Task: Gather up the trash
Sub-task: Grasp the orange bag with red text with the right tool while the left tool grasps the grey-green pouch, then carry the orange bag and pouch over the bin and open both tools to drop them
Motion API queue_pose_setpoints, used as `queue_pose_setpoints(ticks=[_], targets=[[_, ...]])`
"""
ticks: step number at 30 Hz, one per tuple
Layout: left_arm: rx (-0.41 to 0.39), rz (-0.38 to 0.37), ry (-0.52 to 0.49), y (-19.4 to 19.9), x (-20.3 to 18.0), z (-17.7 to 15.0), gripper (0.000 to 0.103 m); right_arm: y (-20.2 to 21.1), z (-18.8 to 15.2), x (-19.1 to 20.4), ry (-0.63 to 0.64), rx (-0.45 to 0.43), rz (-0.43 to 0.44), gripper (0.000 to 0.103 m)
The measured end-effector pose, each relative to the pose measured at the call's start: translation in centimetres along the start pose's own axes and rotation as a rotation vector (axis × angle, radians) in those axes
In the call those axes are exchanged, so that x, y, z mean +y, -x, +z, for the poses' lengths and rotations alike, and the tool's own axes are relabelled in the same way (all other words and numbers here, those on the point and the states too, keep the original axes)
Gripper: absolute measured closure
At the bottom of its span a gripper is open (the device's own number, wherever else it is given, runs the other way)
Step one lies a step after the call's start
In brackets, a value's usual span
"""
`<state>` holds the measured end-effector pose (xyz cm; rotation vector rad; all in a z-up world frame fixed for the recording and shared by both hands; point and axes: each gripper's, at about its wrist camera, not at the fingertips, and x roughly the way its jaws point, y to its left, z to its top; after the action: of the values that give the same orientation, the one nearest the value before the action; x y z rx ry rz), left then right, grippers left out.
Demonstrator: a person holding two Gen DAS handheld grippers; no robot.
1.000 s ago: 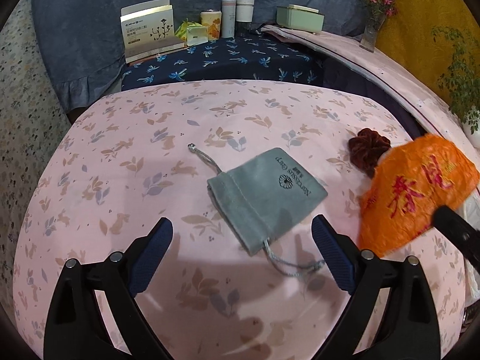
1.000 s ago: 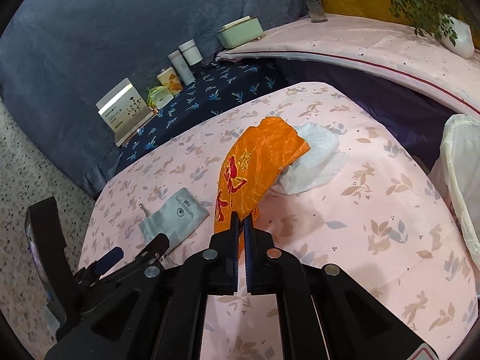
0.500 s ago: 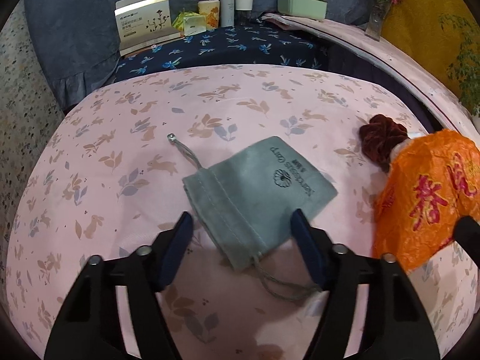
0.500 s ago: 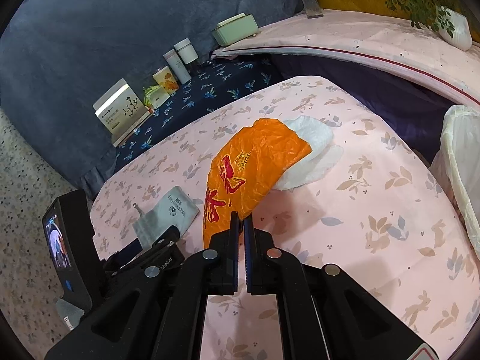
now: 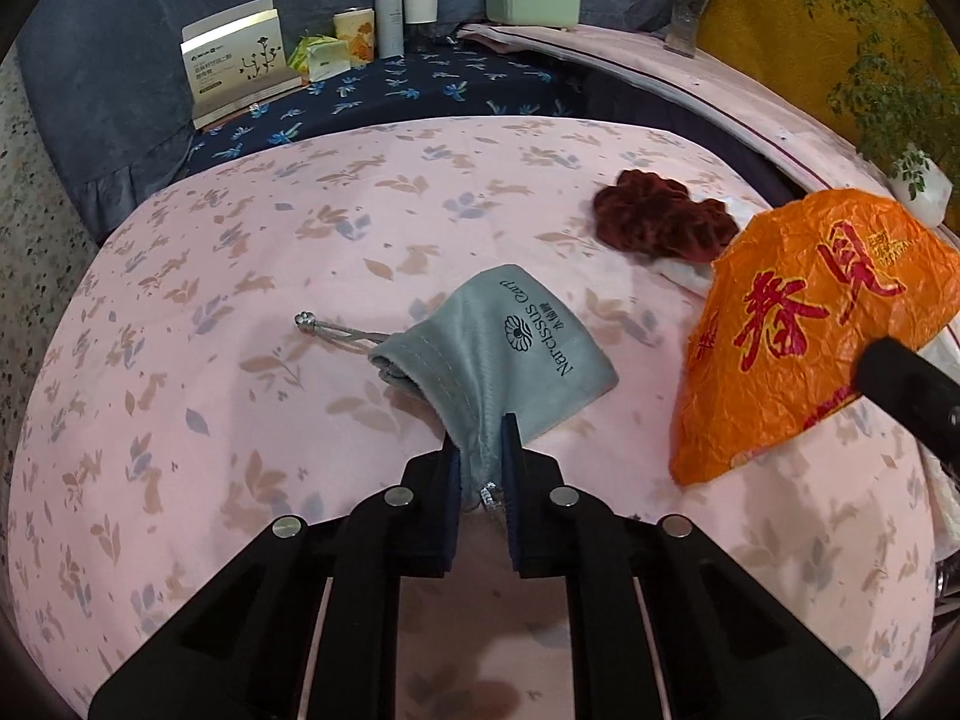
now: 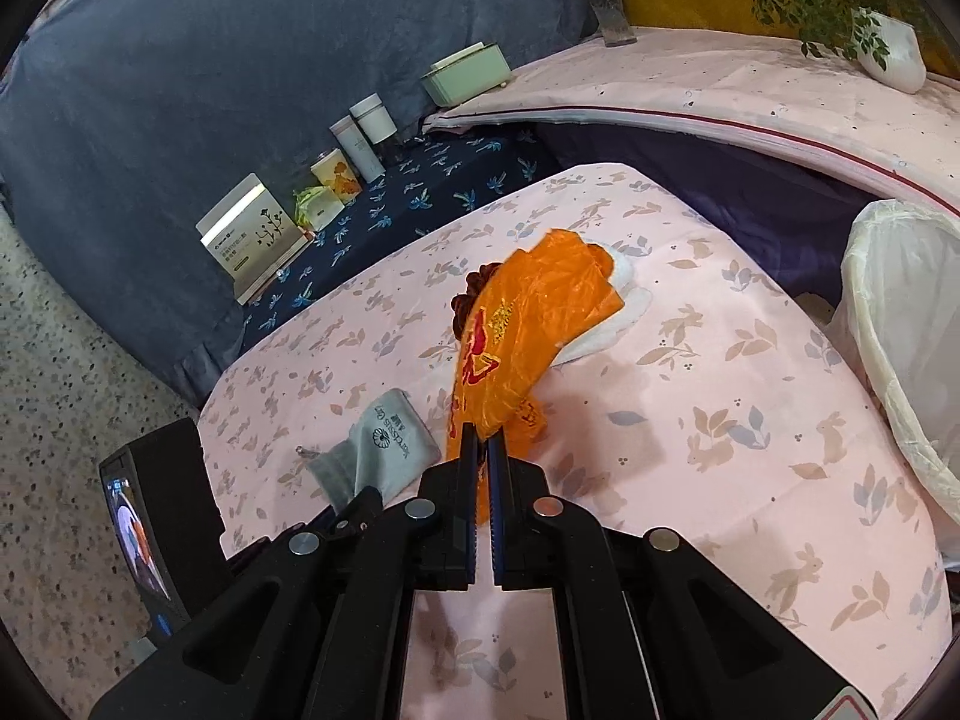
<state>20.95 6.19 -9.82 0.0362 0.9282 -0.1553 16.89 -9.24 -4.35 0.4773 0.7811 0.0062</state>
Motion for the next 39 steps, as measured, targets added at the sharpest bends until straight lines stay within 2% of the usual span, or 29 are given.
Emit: queue_pose_setpoints(ticks=[19,29,39], targets=[[-0.062,-0.087,-0.099,6.7,-8.0,-1.4,0.092,7.3,0.9,-4.5,-0.067,-0.113,-0.011,0.099],[-0.095,-0.134,-0.179,9.2,-13.3,-1.2,0.092,11.3,1.3,-9.3,-0.142,-0.184,-0.039,0.099],[-0.102,-0.223,-0.276,10.2,-20.3,-1.0,0.092,14.5,2.0,-15.2,-0.203,-0.235,-0.096,0.099]])
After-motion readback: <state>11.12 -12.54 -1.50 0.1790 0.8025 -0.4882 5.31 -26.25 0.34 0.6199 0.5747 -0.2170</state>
